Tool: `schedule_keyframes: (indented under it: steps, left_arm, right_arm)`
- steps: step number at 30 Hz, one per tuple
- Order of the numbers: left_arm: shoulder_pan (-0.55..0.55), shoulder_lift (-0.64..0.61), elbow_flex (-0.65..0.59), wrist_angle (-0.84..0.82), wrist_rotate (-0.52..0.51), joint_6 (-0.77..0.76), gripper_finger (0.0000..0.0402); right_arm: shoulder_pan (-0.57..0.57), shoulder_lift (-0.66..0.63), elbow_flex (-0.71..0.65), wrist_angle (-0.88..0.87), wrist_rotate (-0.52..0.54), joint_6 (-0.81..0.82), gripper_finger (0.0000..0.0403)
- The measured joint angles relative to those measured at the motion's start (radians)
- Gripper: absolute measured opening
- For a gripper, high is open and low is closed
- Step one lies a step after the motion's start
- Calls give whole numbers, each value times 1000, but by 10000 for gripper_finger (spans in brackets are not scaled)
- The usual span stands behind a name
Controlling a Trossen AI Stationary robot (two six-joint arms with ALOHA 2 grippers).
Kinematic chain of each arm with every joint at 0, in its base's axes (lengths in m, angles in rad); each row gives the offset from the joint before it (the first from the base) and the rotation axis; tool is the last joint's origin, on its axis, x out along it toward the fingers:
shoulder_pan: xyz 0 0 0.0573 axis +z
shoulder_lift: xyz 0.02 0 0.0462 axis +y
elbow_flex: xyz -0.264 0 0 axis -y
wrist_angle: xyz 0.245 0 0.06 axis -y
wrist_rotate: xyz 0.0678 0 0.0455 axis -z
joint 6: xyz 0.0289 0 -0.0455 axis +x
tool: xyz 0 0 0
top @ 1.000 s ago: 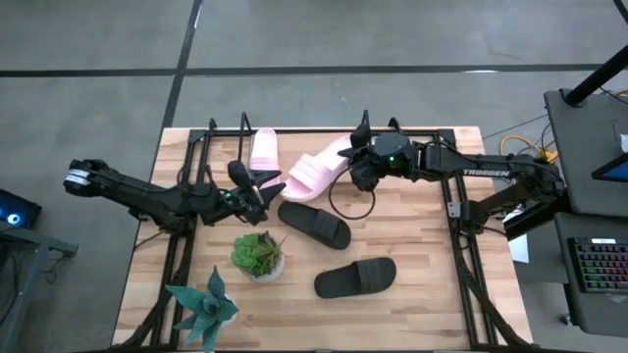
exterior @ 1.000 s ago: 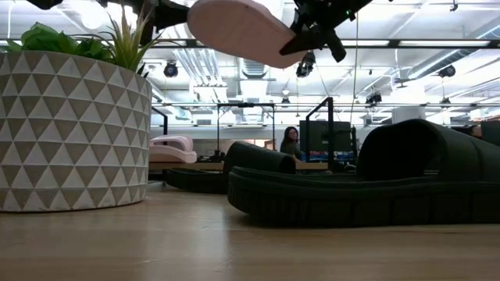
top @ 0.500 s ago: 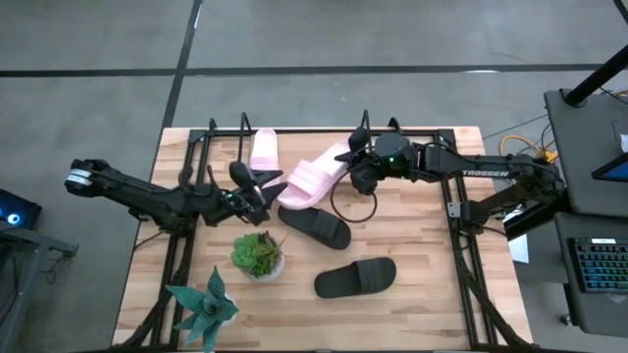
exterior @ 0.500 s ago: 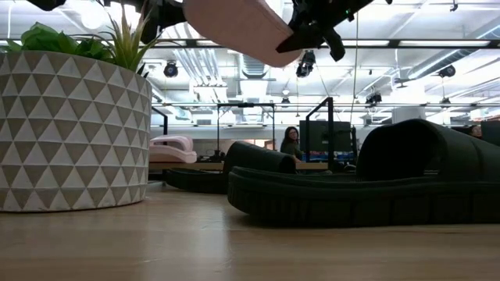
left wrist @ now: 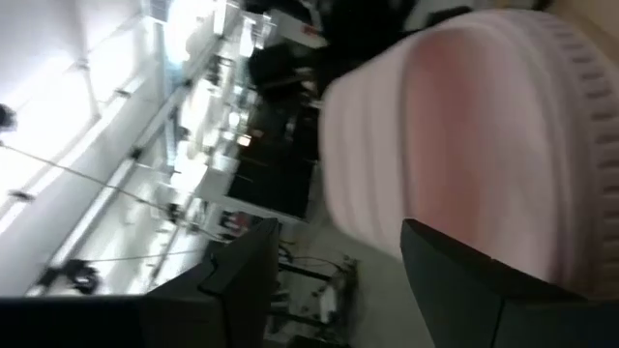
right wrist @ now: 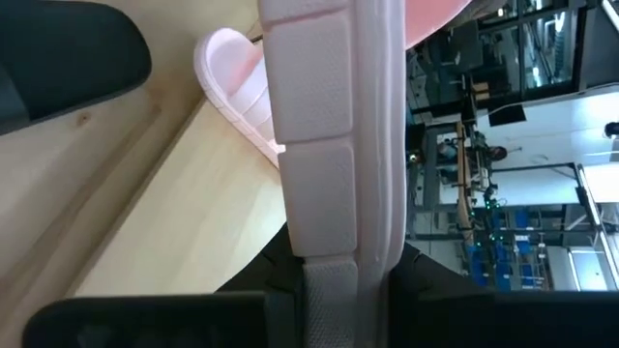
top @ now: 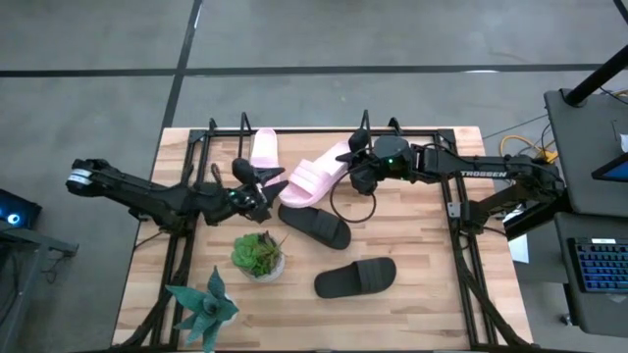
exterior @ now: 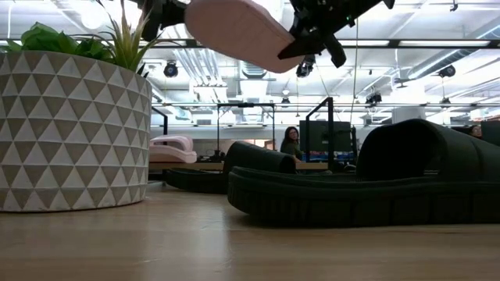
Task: Pick and place slides into the shelf
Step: Put the bottom pink slide on the shelf
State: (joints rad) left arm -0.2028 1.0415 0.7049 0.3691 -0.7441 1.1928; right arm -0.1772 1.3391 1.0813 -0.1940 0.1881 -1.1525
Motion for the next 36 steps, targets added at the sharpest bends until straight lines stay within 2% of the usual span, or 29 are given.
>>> schedule_keyframes:
  steps: [3,7,25,30,36]
  left_arm:
    - [0,25,45,-107,0,-59,203]
    - [0,47,88,-107,3,-61,203]
    - [73,242,225,-145,-35,-31,199]
    - [89,267,255,-143,-39,-25,156]
    - [101,273,256,-141,-50,-23,62]
  right_arm:
    - [0,0,0,-2,38,-7,55]
    - [-1,0,-1,-2,75,-7,55]
    - [-2,-1,-2,4,76,-14,55]
    - [-3,-2,-2,8,62,-13,55]
    - [-3,-2,-2,12,57,-10,55]
